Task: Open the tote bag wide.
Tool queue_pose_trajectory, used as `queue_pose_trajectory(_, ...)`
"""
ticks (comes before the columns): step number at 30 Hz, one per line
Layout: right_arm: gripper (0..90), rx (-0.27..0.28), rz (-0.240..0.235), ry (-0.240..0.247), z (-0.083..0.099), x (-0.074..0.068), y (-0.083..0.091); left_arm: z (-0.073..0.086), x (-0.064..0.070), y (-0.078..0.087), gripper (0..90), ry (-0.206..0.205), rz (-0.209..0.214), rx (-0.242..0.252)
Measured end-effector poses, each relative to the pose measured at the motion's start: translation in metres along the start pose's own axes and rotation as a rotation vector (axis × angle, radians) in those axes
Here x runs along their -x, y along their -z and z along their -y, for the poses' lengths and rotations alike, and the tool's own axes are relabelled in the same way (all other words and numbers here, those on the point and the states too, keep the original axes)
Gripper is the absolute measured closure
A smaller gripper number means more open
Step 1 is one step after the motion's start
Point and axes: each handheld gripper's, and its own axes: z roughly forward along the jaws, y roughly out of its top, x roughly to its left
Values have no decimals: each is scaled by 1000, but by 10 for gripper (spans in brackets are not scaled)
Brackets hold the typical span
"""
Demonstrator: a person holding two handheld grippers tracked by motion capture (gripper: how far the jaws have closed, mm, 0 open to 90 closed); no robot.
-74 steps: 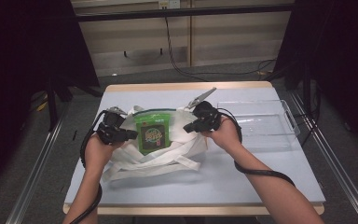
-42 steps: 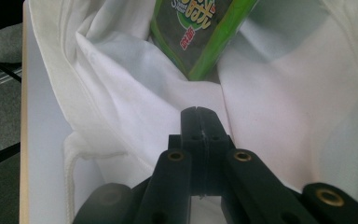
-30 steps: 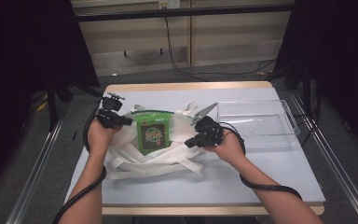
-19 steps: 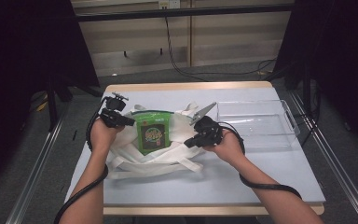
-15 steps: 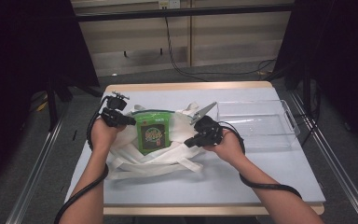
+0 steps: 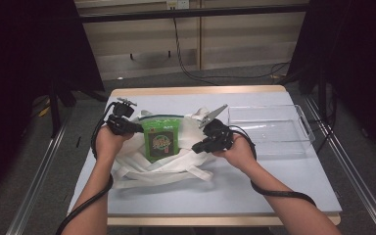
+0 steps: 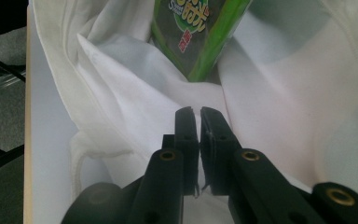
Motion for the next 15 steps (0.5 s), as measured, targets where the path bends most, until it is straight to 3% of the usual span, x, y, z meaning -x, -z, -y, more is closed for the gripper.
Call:
queue_pose_trajectory(6,787,4,2,-4,-3,0,-1,4,3,2,900,-30,6,-11)
queue_pose_trajectory(7,765,3,2,-5,-4,0,-1,4,5,2,900,-17,6,2)
queue_pose_trajectory(11,698,3,3,-2,-9,-1,-2,6,8,4,900,-40,19,4)
queue_pose_trajectory(13,662,4,4,2,-11,-1,-2,7,12,4,900,-30,13,16)
queue_pose_trajectory(15,601,-2,18,-2,-13,-1,-2,8,14,6,900,-53,20,9)
